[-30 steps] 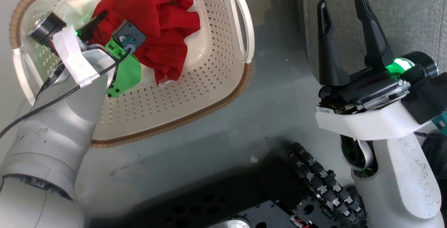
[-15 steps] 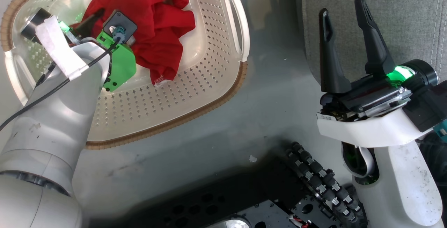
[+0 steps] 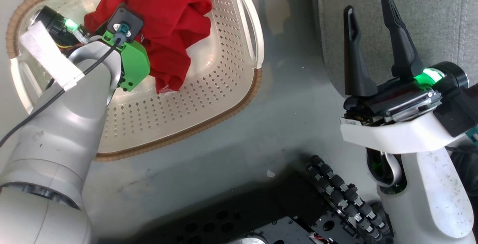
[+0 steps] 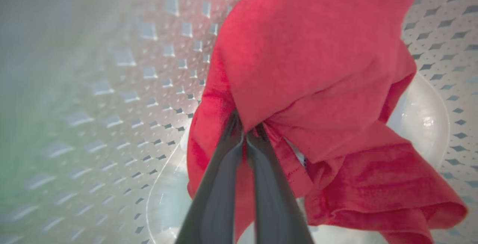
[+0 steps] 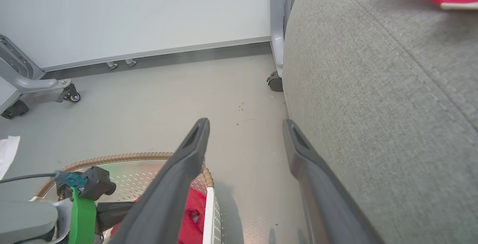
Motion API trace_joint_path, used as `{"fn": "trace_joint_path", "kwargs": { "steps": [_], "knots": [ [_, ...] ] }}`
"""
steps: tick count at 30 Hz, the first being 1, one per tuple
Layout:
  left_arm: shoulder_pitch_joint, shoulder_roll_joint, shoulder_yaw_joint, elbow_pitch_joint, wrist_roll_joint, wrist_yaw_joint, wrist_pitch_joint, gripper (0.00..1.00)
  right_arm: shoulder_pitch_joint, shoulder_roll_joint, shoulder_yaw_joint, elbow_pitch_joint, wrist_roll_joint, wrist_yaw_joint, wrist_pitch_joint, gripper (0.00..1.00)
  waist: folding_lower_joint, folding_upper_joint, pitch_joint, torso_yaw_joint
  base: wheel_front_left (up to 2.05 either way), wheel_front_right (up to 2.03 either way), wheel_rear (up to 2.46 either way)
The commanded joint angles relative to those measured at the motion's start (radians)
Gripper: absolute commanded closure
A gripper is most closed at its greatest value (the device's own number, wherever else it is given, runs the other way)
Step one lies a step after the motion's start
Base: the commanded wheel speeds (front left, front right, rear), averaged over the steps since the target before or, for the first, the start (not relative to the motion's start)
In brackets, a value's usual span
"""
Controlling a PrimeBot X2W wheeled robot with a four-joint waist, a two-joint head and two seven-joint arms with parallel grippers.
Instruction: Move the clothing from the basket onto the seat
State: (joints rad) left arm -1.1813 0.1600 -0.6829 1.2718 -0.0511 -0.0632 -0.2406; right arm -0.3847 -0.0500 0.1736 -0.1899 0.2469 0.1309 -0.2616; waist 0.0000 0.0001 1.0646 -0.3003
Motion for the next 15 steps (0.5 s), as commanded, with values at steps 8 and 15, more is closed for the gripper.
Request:
{"fn": "trace_joint_path", "kwargs": {
  "steps": [8,15],
  "knots": [
    [0.119,-0.042,0.047,-0.147,-0.081,-0.018,-0.025,1.0,0.013,-0.002,-0.018,0.043,-0.016,0.0,-0.005,0.0,0.0,-0.0001,-0.118,0.056,0.0,0.0,0.0],
    [0.267,-0.036,0.09,-0.363,-0.127,-0.024,-0.025,1.0,0.044,-0.002,-0.028,0.085,-0.038,0.0,-0.004,0.0,0.0,-0.0001,-0.234,0.092,0.0,0.0,0.0]
  ]
}}
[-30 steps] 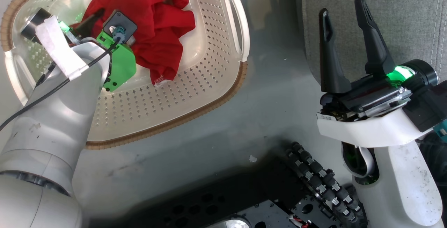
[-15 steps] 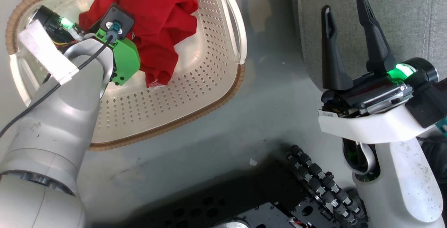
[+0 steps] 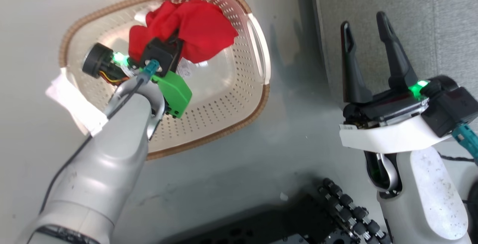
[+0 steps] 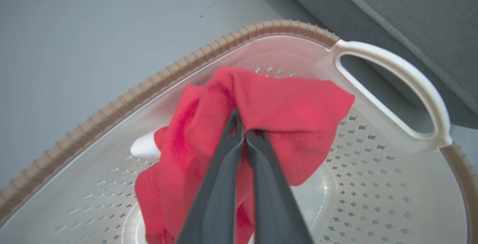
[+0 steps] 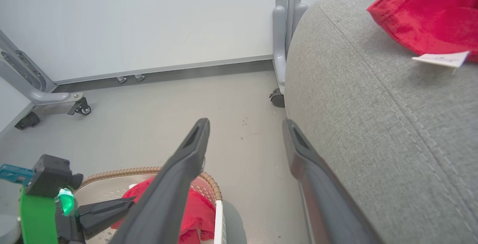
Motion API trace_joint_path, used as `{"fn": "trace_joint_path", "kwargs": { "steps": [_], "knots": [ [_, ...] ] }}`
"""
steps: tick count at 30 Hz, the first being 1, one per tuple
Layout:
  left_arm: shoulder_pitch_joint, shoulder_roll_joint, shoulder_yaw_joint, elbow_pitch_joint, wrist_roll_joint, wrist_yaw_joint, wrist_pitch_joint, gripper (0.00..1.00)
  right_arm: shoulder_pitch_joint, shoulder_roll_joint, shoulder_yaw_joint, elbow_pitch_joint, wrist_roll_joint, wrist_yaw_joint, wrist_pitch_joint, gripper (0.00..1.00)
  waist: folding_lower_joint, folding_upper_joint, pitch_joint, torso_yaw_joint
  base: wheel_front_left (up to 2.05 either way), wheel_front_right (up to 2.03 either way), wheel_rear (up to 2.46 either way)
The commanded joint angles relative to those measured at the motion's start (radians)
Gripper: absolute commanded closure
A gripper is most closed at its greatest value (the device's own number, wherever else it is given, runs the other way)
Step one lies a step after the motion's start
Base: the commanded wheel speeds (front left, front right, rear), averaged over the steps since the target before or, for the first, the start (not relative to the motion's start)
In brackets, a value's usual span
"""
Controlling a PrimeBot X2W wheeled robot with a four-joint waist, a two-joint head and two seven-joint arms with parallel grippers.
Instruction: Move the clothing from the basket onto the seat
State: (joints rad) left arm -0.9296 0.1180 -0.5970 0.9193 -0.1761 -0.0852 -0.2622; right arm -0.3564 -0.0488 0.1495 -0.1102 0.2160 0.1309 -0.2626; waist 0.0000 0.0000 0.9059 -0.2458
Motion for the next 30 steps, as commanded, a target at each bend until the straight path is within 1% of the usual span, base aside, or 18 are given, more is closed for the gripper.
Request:
{"fn": "trace_joint_path", "kwargs": {
  "steps": [1,14,25,30],
  "knots": [
    [0.034,0.007,0.01,-0.036,-0.008,-0.003,-0.003,1.0,0.017,-0.003,-0.004,0.007,-0.01,0.0,-0.003,0.0,0.0,0.0,-0.088,0.041,0.0,0.0,0.0],
    [0.269,0.025,0.116,-0.412,-0.042,-0.003,-0.004,1.0,0.092,-0.003,-0.032,0.039,-0.037,0.0,0.038,0.0,0.0,0.0,-0.307,0.085,0.0,0.0,0.0],
    [0.41,0.005,0.193,-0.693,-0.054,-0.004,-0.004,1.0,0.163,-0.003,-0.05,0.039,-0.059,0.0,0.089,0.0,0.0,0.0,-0.493,0.134,0.0,0.0,0.0],
    [0.465,-0.004,0.226,-0.805,-0.061,0.005,-0.003,1.0,0.201,-0.003,-0.05,0.044,-0.067,0.0,0.111,0.0,0.0,0.0,-0.575,0.147,0.0,0.0,0.0]
  ]
}}
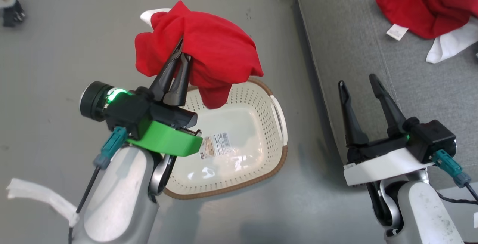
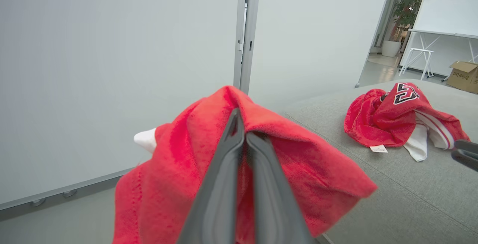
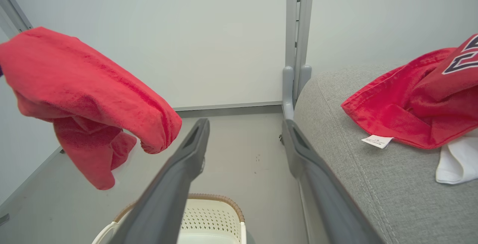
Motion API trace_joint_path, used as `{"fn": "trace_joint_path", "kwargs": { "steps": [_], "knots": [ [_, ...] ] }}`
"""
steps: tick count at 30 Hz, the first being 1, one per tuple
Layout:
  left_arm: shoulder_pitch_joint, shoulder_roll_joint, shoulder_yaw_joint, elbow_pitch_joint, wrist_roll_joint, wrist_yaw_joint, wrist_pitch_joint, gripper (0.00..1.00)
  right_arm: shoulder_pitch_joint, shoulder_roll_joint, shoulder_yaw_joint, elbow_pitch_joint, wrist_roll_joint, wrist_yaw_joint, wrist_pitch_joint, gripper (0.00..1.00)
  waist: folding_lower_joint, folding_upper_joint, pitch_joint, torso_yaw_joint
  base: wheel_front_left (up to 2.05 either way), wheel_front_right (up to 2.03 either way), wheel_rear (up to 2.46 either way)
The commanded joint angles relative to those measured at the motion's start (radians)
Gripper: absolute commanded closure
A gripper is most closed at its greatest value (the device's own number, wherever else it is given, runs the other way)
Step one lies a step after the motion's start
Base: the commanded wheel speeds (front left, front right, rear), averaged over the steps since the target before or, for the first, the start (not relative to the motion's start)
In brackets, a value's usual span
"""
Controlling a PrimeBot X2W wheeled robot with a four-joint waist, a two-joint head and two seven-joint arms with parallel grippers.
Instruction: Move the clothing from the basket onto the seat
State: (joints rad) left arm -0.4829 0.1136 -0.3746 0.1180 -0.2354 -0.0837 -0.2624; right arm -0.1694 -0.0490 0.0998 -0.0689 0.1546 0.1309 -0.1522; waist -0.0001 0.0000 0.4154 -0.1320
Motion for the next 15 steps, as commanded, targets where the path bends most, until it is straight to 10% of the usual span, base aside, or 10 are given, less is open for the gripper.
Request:
{"fn": "trace_joint_path", "kwargs": {
  "steps": [1,15],
  "knots": [
    [0.029,-0.002,0.011,-0.027,-0.004,0.006,-0.003,1.0,0.02,-0.003,0.001,0.003,-0.008,0.0,0.006,0.0,0.0001,0.0,-0.101,0.036,0.0,0.0,0.0],
    [0.209,-0.008,0.025,-0.212,-0.03,0.021,-0.001,1.0,0.119,-0.012,0.023,-0.002,0.008,0.0,0.055,0.0,0.0001,0.0,-0.277,0.043,0.0,0.0,0.0]
  ]
}}
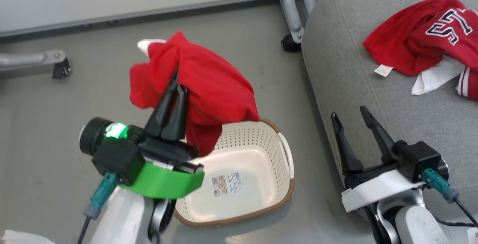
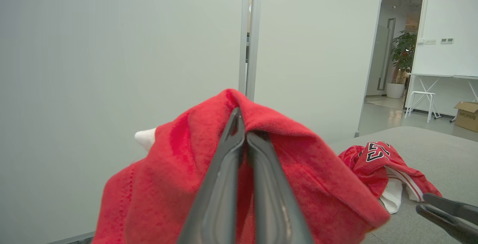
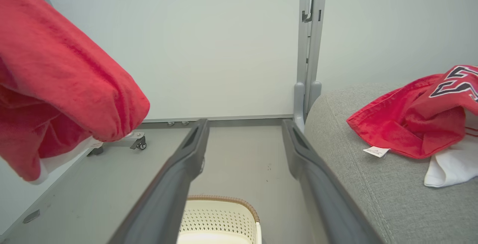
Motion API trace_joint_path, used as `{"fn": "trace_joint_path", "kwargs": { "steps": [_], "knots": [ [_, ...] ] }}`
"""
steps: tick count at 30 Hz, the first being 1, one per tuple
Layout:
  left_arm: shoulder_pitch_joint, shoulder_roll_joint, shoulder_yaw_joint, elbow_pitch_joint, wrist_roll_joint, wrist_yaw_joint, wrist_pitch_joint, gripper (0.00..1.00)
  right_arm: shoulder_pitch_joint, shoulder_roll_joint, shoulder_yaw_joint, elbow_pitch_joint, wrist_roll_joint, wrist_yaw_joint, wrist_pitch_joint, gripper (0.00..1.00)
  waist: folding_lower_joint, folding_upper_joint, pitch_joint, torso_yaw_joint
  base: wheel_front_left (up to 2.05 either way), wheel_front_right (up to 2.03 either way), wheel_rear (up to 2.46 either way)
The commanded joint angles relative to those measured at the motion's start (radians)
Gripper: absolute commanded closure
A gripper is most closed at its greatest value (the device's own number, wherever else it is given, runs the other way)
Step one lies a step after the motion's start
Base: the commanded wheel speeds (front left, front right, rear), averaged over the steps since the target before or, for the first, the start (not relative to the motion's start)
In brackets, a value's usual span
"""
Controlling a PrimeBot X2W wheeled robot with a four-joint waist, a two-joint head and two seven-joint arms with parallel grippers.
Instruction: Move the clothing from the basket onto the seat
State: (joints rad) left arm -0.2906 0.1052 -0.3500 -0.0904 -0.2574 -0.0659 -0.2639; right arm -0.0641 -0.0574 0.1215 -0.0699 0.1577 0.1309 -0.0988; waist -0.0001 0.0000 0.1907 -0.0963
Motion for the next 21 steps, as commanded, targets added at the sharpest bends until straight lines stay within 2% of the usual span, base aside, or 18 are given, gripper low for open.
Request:
{"fn": "trace_joint_path", "kwargs": {
  "steps": [1,10,21],
  "knots": [
    [0.028,0.002,-0.004,-0.013,-0.008,0.003,0.001,1.0,0.021,-0.003,0.002,-0.003,0.007,0.0,0.005,0.0,0.0001,0.0,-0.06,0.007,0.0,0.0,0.0],
    [0.123,0.007,-0.045,-0.062,-0.019,0.012,0.014,1.0,0.079,0.001,0.001,-0.021,0.018,0.0,0.024,0.0,0.0001,0.0,-0.122,0.002,0.0,0.0,0.0],
    [0.151,0.008,-0.053,-0.082,-0.034,0.021,0.019,1.0,0.103,0.004,0.006,-0.035,0.018,0.0,0.036,0.0,0.0001,0.0,-0.136,0.001,0.0,0.0,0.0]
  ]
}}
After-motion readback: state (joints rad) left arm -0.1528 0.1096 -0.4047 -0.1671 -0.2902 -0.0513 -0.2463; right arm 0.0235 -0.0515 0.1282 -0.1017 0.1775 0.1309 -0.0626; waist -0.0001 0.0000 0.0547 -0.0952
